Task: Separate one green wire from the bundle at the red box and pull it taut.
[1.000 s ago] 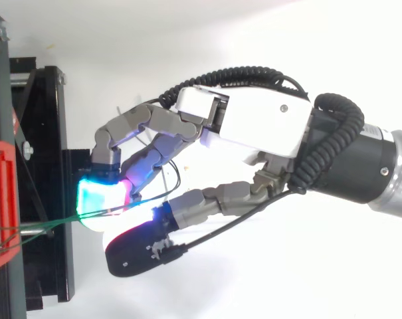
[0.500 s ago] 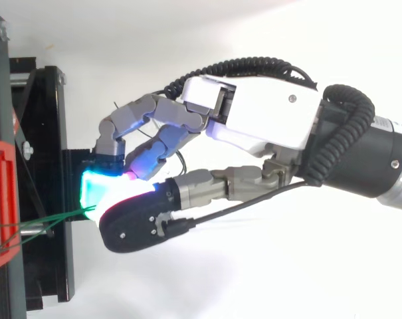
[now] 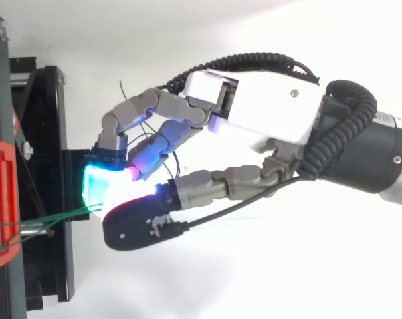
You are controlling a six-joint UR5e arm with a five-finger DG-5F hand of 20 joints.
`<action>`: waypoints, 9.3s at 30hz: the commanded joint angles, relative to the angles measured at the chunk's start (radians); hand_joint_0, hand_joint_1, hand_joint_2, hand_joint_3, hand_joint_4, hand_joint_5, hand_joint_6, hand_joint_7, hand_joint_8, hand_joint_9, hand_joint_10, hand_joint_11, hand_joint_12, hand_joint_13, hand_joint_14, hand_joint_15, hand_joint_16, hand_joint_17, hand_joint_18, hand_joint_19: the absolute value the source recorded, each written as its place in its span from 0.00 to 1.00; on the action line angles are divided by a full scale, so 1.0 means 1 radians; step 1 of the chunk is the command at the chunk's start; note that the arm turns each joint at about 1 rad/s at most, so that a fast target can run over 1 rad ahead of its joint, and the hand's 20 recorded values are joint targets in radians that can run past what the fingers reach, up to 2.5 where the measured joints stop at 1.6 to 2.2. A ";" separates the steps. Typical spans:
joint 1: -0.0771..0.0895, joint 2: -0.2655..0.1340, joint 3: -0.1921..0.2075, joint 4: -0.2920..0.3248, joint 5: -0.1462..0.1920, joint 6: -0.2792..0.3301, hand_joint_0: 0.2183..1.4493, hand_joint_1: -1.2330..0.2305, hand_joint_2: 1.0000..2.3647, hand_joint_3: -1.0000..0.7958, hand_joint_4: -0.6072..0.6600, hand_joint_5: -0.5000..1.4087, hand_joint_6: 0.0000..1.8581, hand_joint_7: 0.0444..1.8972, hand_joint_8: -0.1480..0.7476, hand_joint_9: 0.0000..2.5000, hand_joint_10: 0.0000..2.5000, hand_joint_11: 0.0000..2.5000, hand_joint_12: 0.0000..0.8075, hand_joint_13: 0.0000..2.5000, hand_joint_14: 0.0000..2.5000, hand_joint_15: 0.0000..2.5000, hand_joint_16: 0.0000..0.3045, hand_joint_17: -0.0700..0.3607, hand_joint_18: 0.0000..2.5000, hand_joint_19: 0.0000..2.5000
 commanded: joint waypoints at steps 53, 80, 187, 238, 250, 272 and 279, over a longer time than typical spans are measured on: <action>0.038 -0.014 -0.112 0.271 0.039 0.081 0.24 0.43 0.00 0.28 0.59 0.17 0.47 0.43 0.47 0.52 0.01 0.57 0.39 0.57 0.01 0.52 0.19 0.47 0.30 0.28; 0.041 -0.046 -0.098 0.274 0.006 0.046 0.32 0.40 0.02 0.43 0.55 0.16 0.48 0.45 0.41 0.53 0.18 0.63 0.37 0.57 0.01 0.52 0.18 0.44 0.30 0.29; -0.028 -0.021 0.031 -0.066 -0.129 0.030 0.33 0.42 0.00 0.31 0.55 0.17 0.49 0.46 0.43 0.56 0.12 0.66 0.38 0.54 0.01 0.48 0.18 0.44 0.30 0.29; -0.008 0.000 0.081 -0.212 -0.119 0.083 0.39 0.26 0.00 0.28 0.50 0.17 0.50 0.47 0.43 0.54 0.07 0.68 0.38 0.51 0.01 0.46 0.17 0.43 0.28 0.28; -0.014 0.000 0.081 -0.212 -0.121 0.086 0.22 0.37 0.00 0.28 0.55 0.18 0.49 0.46 0.49 0.57 0.10 0.65 0.44 0.53 0.01 0.45 0.19 0.47 0.31 0.28; -0.023 0.021 0.092 -0.226 -0.118 0.064 0.36 0.28 0.01 0.35 0.53 0.18 0.50 0.48 0.44 0.56 0.05 0.69 0.39 0.51 0.01 0.46 0.17 0.44 0.29 0.29; -0.031 0.025 0.098 -0.224 -0.119 0.058 0.25 0.46 0.00 0.28 0.56 0.18 0.50 0.49 0.48 0.58 0.07 0.67 0.42 0.53 0.01 0.46 0.18 0.45 0.30 0.29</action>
